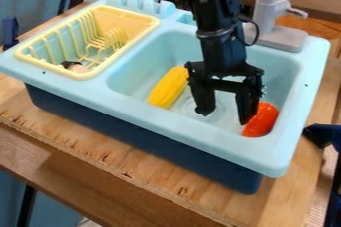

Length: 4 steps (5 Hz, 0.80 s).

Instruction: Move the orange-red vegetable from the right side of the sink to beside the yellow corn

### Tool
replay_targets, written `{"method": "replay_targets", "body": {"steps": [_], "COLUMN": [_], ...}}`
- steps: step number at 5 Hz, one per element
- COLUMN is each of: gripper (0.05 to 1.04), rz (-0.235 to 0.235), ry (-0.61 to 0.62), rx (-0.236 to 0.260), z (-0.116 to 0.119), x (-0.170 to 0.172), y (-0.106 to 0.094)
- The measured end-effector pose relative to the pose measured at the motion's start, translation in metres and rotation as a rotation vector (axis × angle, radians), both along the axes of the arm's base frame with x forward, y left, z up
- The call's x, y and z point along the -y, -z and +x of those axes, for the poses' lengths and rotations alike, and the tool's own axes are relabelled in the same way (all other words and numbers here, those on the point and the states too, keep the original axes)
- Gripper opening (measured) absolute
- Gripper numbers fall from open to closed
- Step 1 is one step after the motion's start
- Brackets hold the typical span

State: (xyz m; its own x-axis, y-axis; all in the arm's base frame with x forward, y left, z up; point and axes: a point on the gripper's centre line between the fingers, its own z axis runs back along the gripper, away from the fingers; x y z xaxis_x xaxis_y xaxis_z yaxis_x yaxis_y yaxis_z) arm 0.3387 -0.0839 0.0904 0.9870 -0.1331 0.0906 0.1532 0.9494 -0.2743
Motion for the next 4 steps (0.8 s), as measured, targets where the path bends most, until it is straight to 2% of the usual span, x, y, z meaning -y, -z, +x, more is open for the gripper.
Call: {"method": "replay_targets", "body": {"steps": [2,4], "gripper": [1.0,0.999], "rz": [-0.04,-0.041], "ry": [0.012,0.022], "rx": [-0.009,0.019], "z": [0.006,0.017], "x": [0.017,0.029], "y": [0.008,0.001]}}
